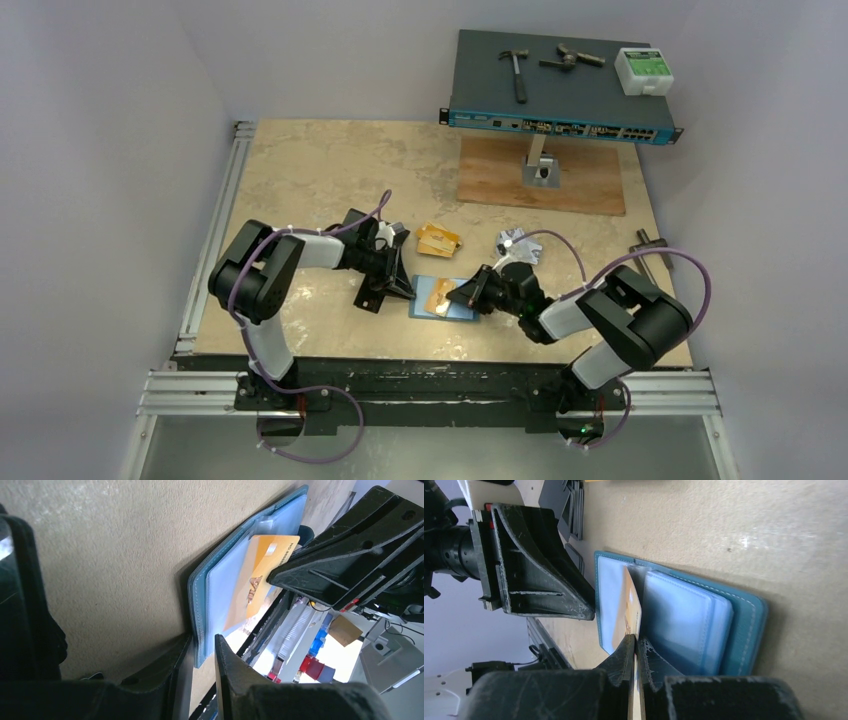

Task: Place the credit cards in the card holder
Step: Insert the credit card into the card holder.

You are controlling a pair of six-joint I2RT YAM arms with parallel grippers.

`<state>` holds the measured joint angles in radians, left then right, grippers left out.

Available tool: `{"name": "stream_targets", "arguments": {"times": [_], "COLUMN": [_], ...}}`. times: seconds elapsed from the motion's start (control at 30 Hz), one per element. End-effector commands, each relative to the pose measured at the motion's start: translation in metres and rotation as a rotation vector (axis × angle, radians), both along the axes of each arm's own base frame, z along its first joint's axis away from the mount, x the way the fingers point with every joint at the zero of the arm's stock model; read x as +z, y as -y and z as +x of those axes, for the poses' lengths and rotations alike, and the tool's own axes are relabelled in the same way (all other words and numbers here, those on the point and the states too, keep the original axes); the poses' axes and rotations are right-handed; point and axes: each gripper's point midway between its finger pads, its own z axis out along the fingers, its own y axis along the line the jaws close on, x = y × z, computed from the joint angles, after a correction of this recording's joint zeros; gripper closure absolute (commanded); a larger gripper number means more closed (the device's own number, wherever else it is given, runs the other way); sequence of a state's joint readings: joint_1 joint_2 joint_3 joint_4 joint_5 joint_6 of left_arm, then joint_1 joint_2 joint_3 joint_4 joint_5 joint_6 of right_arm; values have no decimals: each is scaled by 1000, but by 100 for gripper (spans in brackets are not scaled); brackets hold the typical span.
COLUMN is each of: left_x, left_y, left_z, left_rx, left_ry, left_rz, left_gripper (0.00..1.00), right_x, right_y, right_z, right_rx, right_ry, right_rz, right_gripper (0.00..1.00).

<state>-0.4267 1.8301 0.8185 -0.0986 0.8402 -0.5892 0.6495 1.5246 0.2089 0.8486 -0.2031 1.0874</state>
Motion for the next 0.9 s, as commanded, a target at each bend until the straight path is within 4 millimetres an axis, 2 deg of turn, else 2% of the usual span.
{"name": "stream_targets", "arguments": {"times": [0.0,0.37,0.7,0.87], "left_x": [18,19,21,22], "left_y": [5,5,6,7], "left_z": [9,9,9,10], "left_rx": [-16,-16,-19,-18], "left_ry": [77,76,78,76], "left_rz": [-27,-28,-38,-44], "left_gripper": [80,81,81,81], "right_x": [-11,-17,-17,-18], "right_y": [-9,-7,-22,-22], "right_z": [-8,-14,-1,3], "right_rx": [97,126,155,160], "right_ry": [-26,-59,-46,-41], "right_rz": [-41,-78,-68,-102], "right_gripper": [100,100,100,100]}}
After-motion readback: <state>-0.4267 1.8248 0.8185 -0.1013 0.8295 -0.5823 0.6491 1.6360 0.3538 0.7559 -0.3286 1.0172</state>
